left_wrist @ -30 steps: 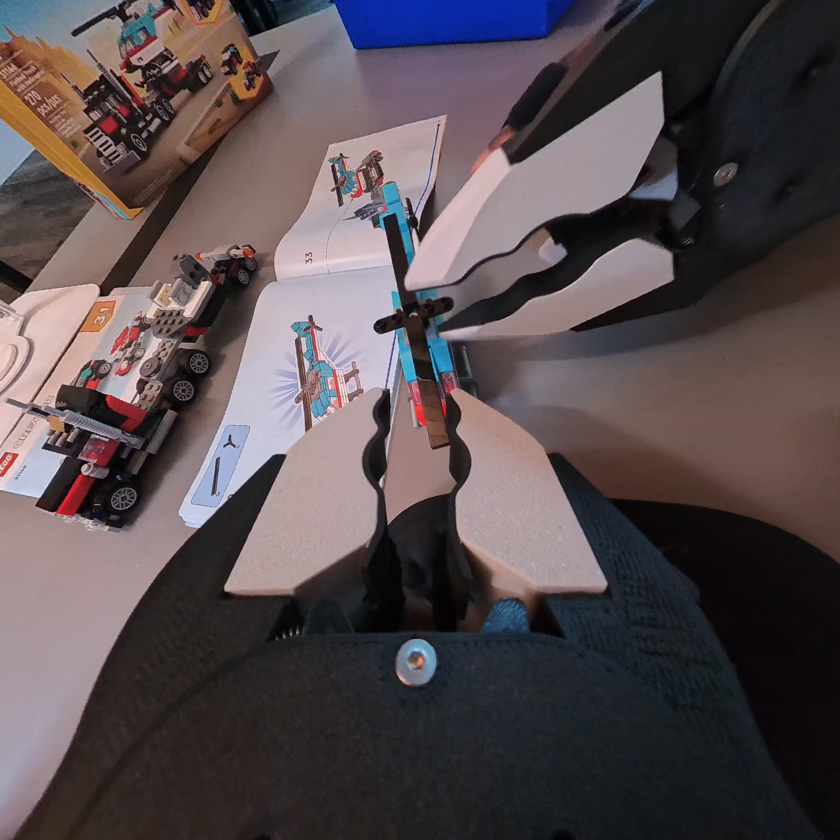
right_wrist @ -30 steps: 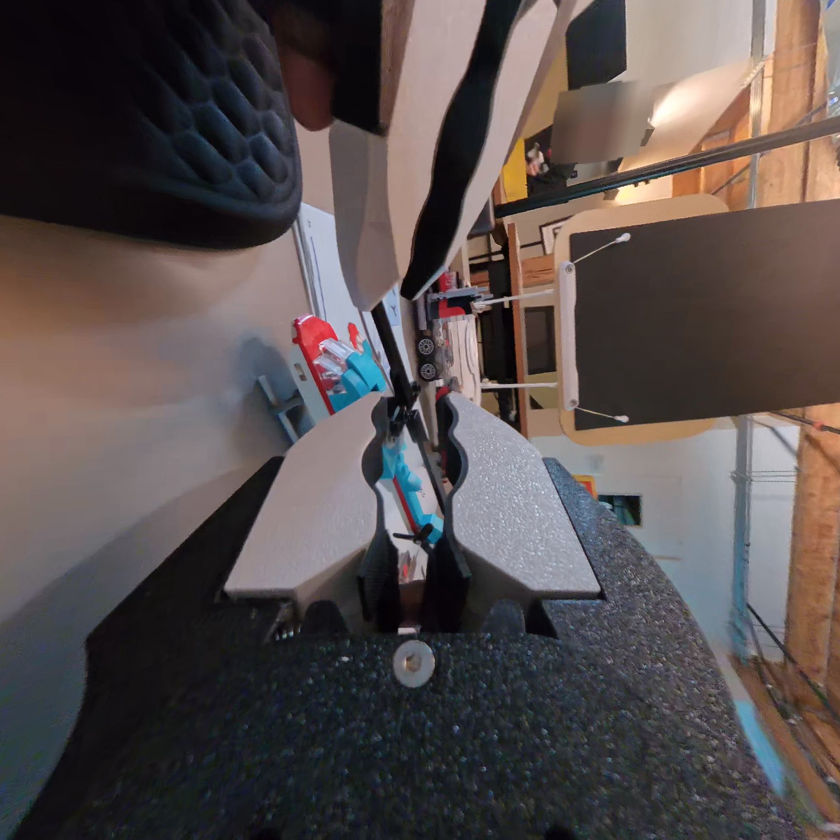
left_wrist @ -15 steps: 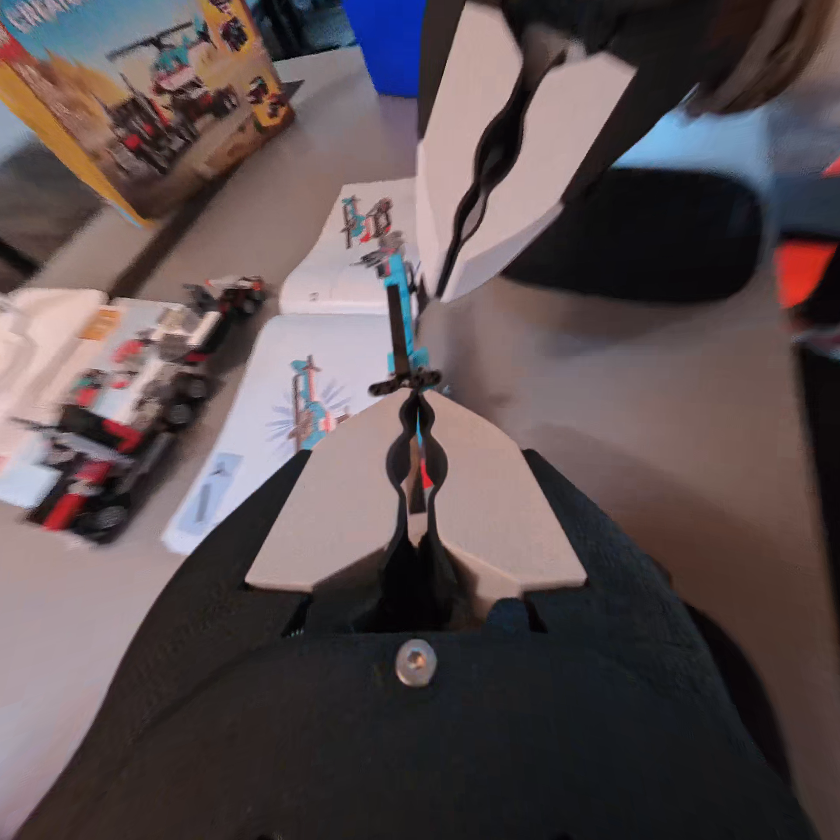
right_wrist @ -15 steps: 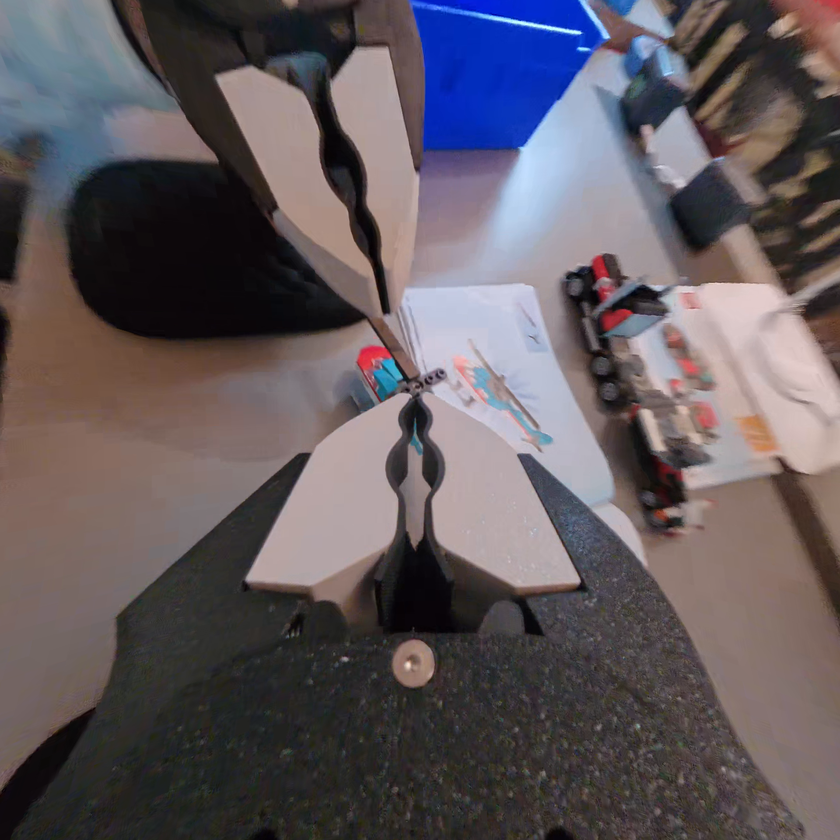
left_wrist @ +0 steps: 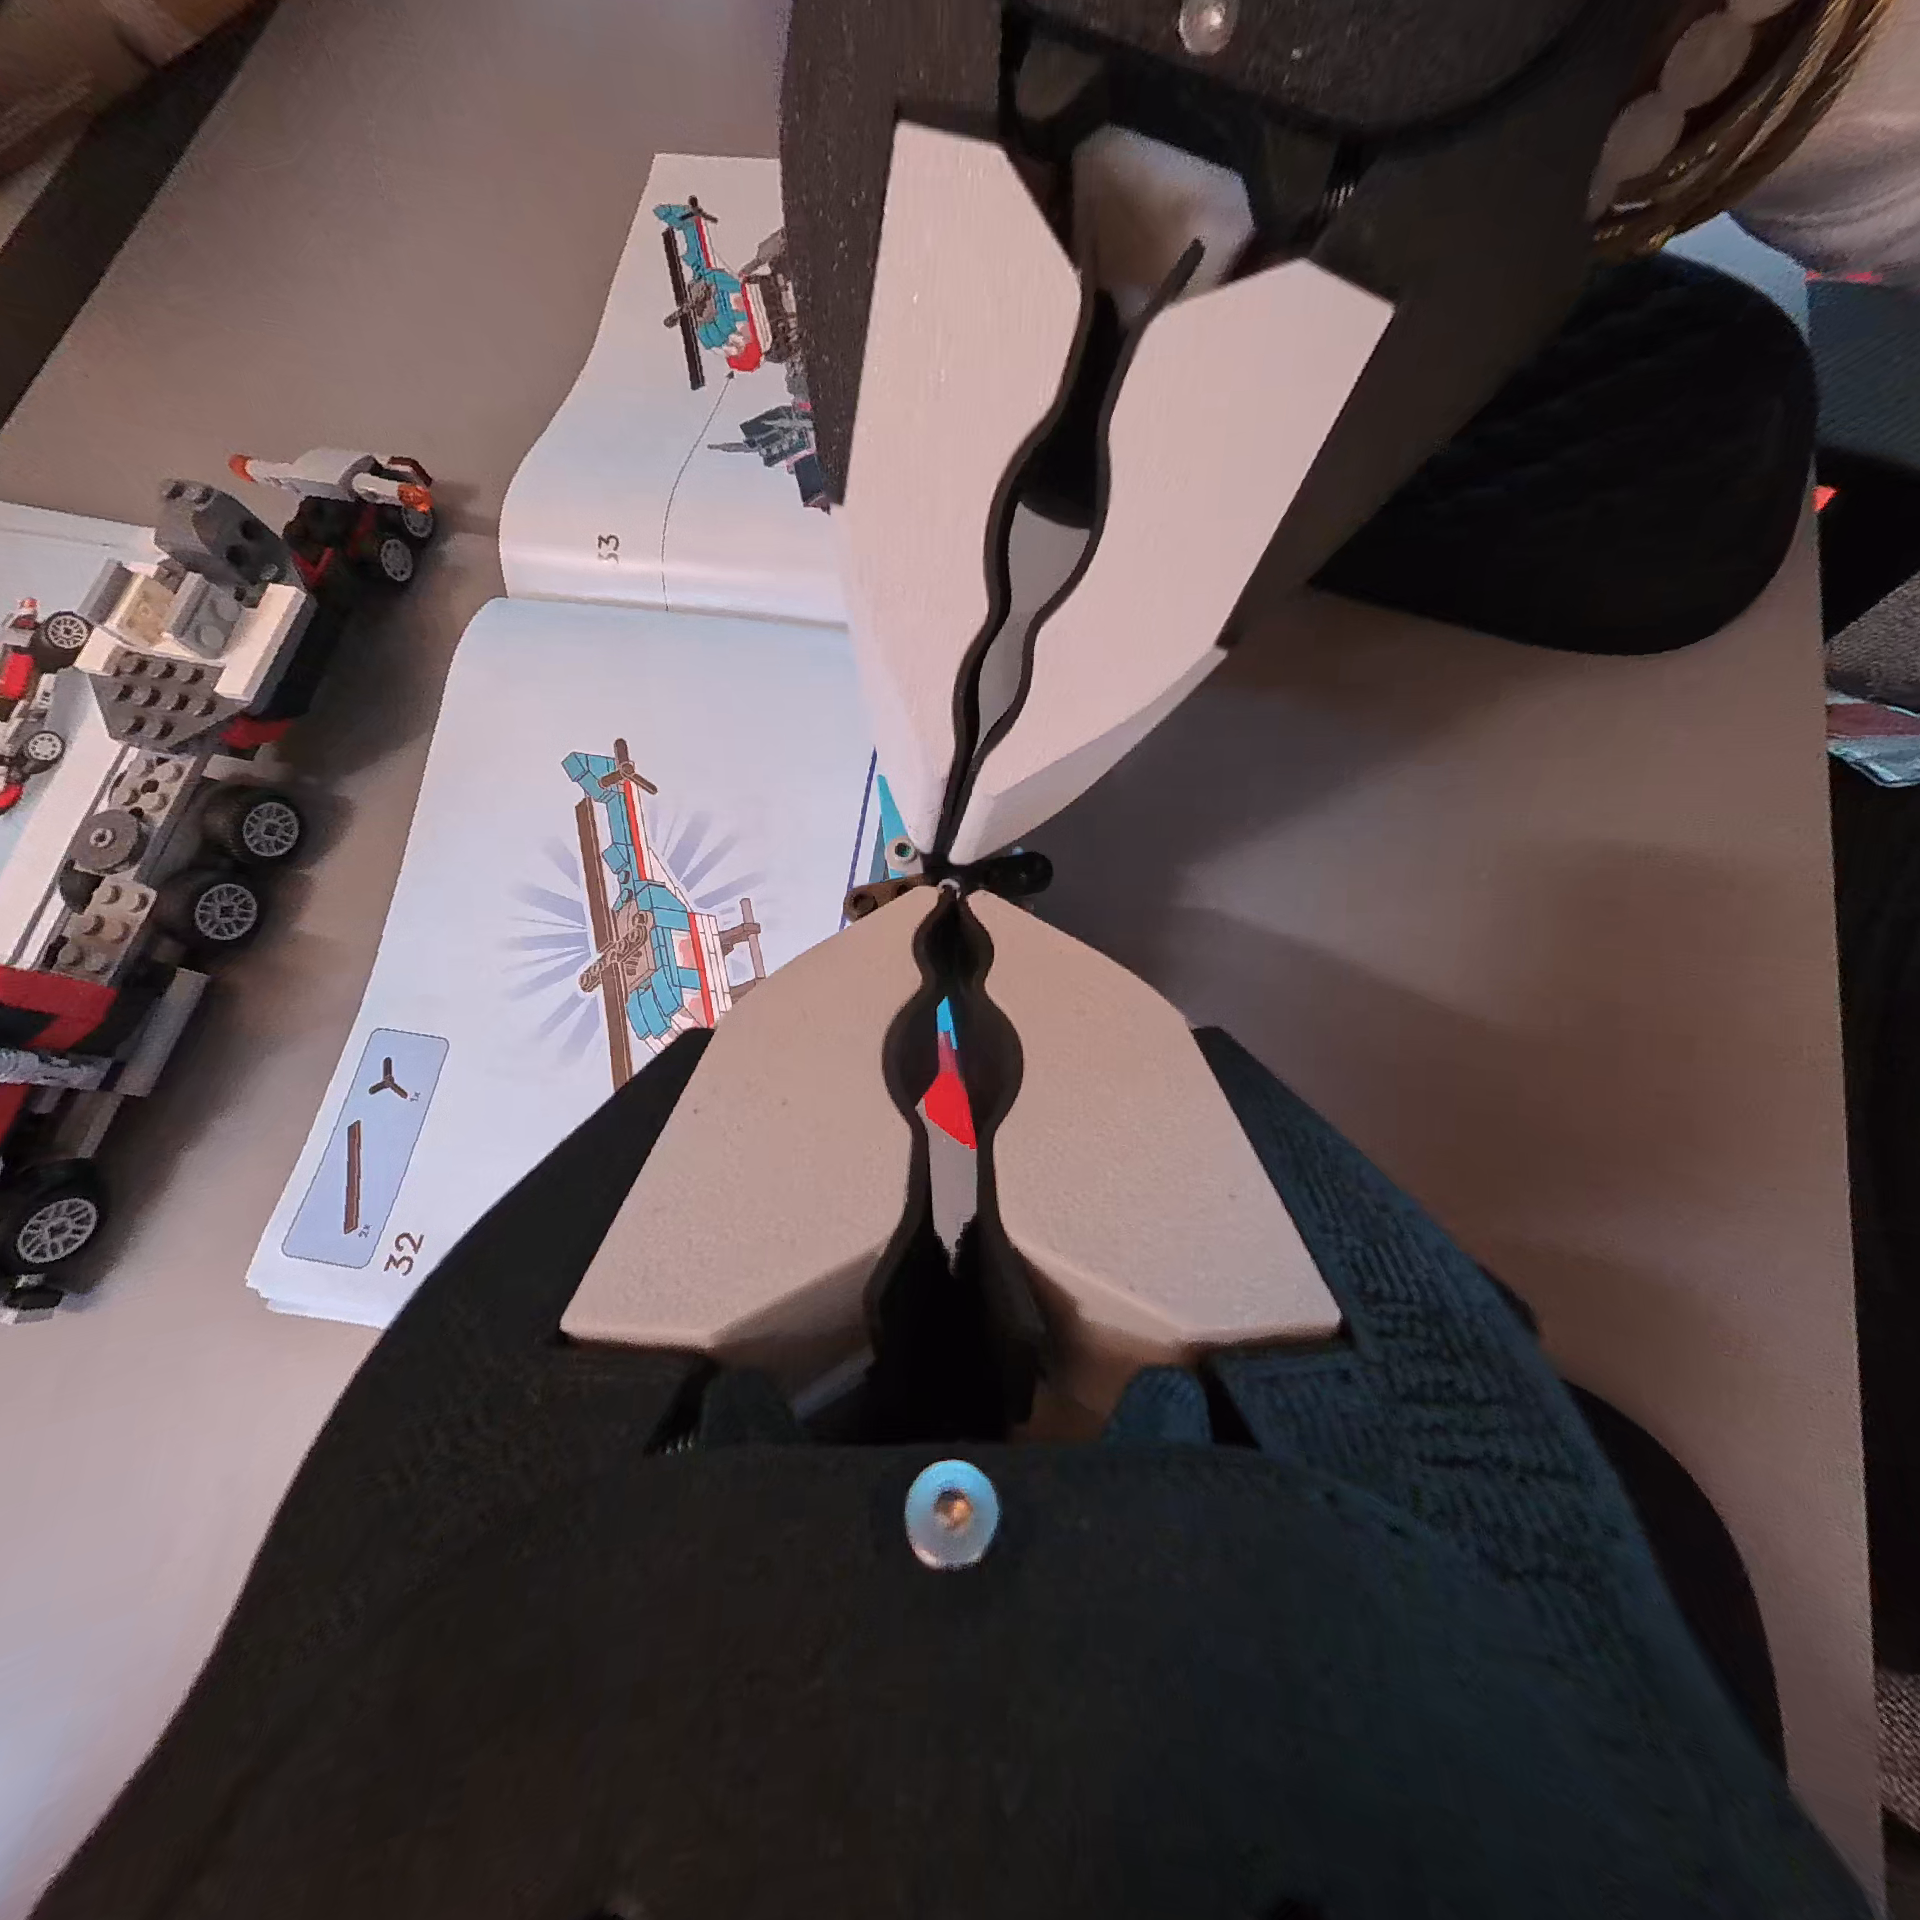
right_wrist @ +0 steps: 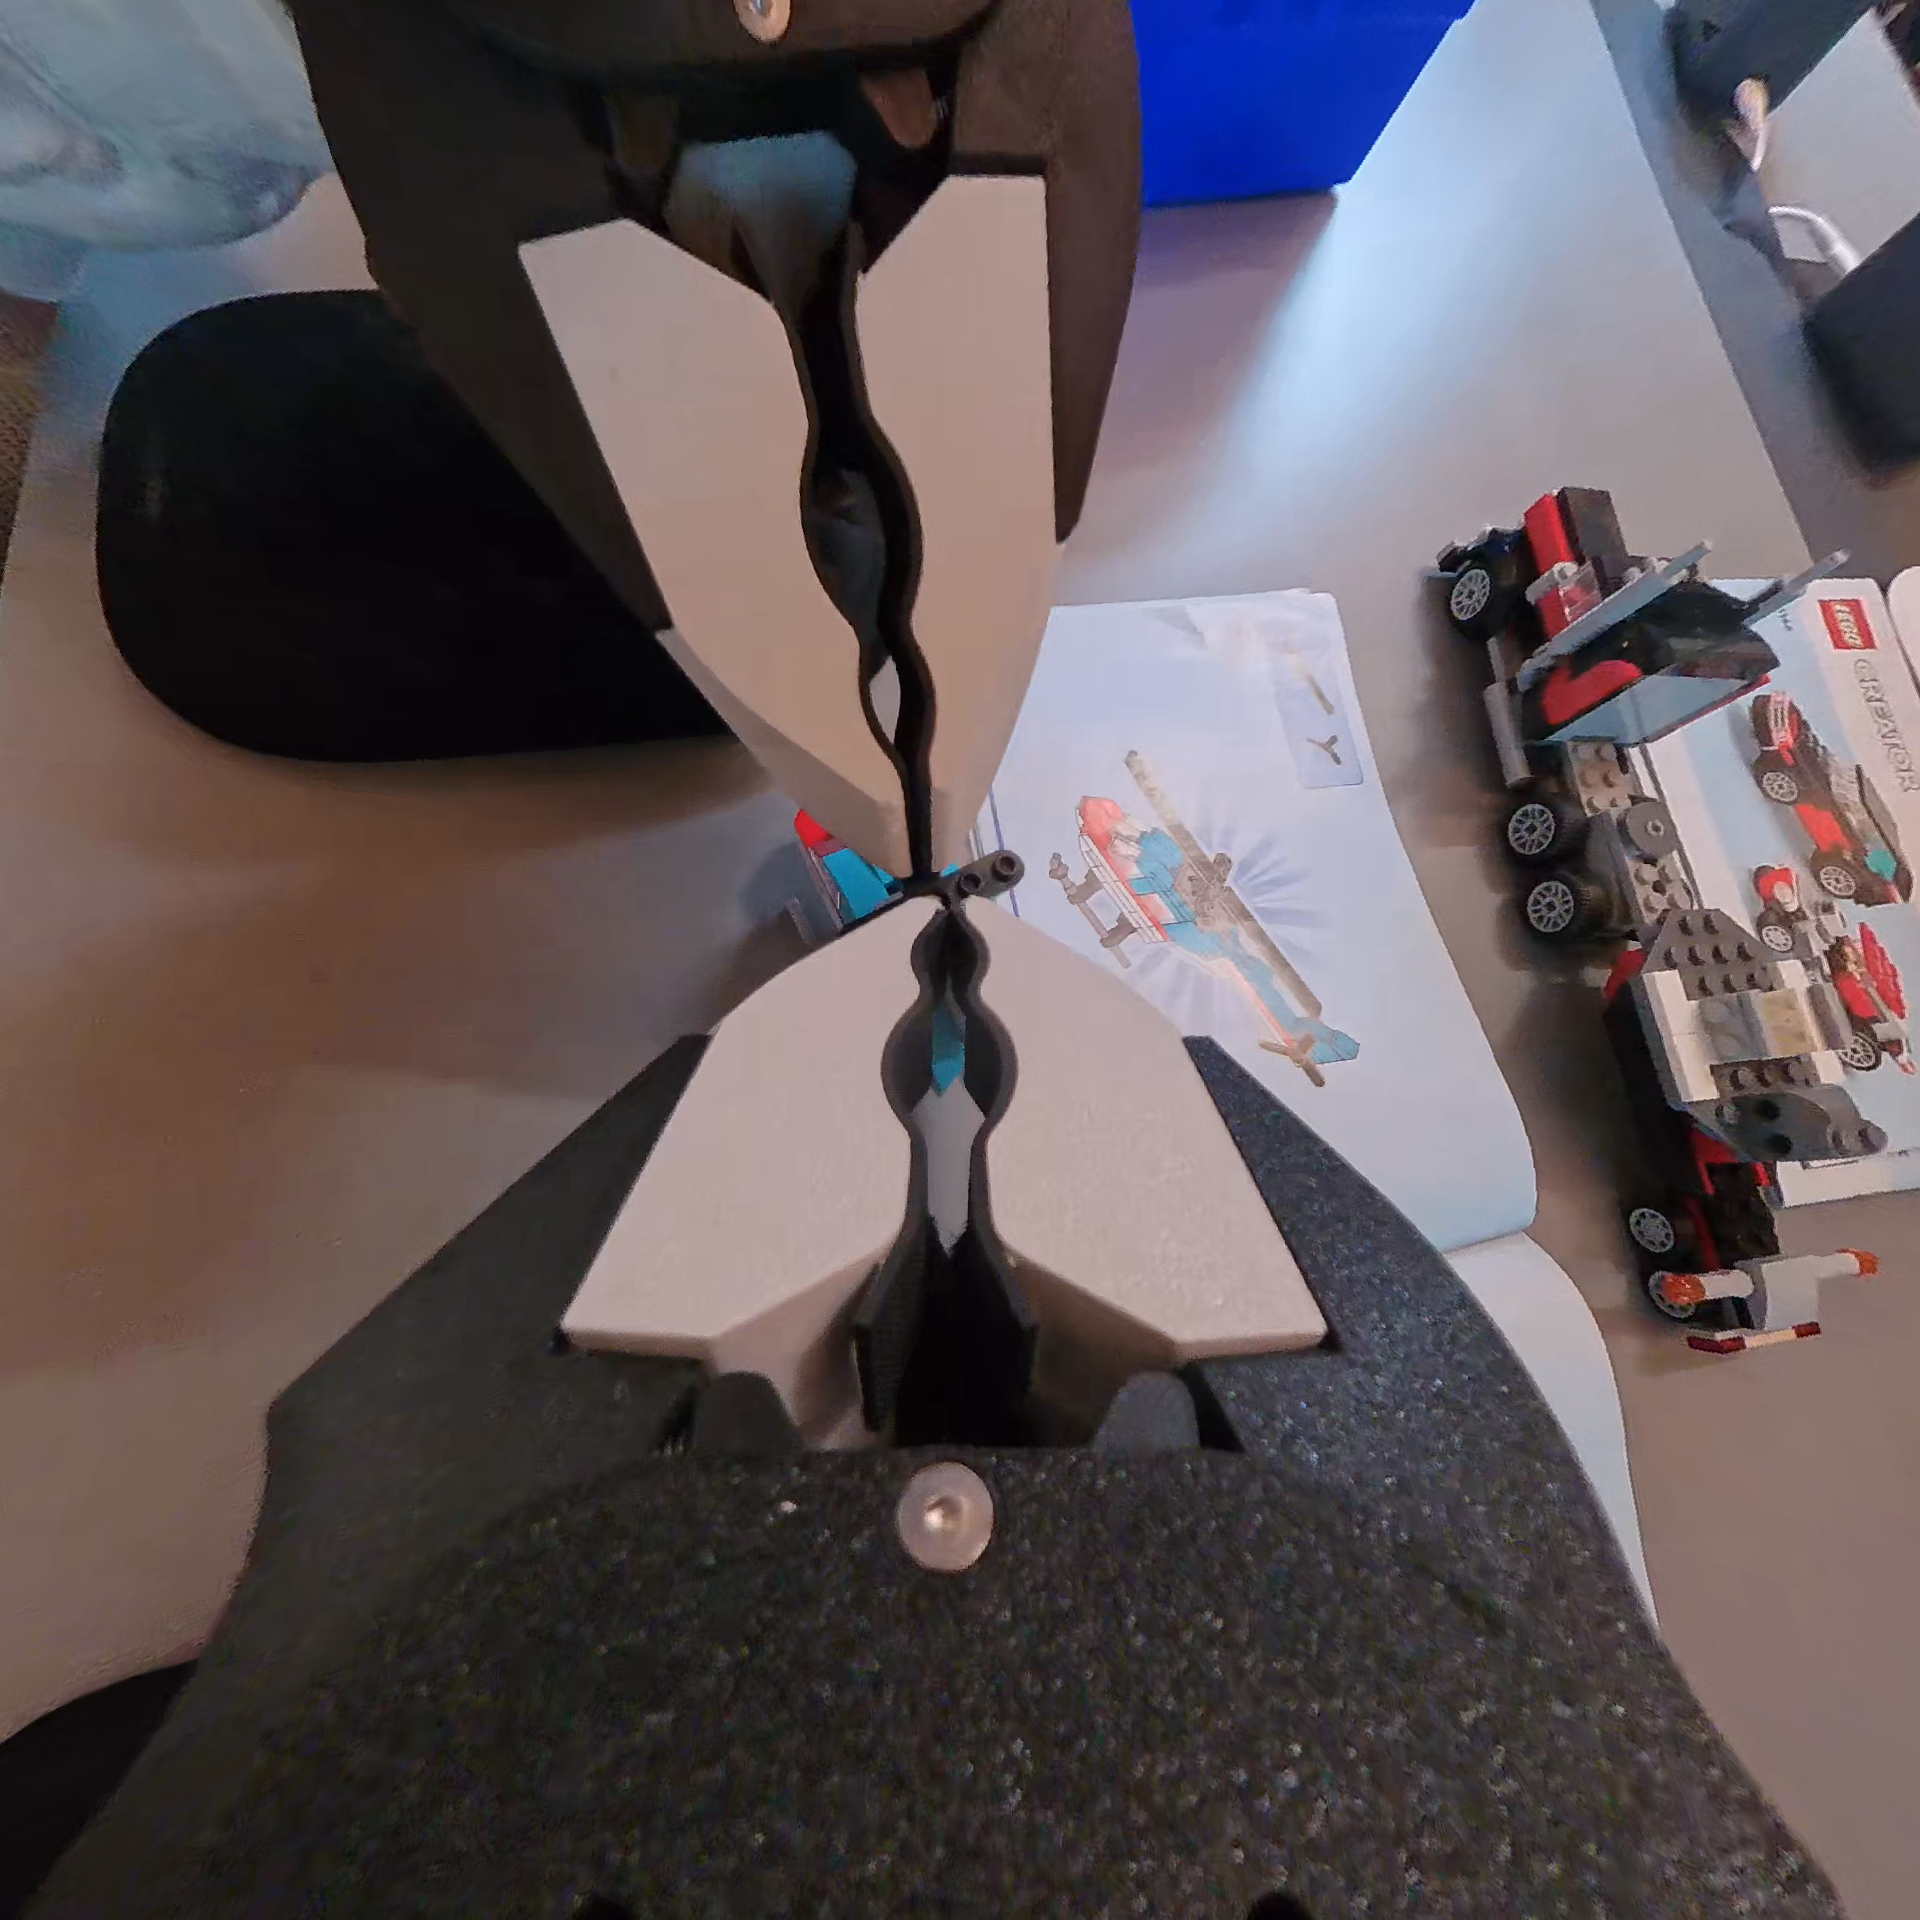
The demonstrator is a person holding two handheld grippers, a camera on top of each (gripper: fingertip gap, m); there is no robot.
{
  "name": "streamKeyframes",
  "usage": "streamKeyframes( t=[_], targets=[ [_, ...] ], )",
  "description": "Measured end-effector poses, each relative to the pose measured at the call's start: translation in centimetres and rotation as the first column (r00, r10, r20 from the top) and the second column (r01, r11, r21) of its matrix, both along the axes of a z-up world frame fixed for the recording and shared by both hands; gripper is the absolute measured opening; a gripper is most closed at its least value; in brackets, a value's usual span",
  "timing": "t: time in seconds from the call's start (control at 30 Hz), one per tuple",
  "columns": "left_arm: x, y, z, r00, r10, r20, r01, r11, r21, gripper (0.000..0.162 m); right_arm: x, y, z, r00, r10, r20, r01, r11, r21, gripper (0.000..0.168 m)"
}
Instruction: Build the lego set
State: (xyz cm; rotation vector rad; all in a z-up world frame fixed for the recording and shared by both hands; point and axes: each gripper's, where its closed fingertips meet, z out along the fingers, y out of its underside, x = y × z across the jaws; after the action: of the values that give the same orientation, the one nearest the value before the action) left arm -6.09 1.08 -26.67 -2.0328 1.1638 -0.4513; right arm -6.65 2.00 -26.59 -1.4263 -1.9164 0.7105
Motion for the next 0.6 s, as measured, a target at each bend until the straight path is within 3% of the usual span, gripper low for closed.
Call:
streamKeyframes(
  t=[0.6],
  targets=[
    [0.02,-0.08,-0.23,1.000,-0.007,-0.016,0.005,0.992,-0.126,0.000,-0.19,0.38,-0.26,0.999,-0.039,-0.004,0.038,0.994,-0.105,0.000]
  ],
)
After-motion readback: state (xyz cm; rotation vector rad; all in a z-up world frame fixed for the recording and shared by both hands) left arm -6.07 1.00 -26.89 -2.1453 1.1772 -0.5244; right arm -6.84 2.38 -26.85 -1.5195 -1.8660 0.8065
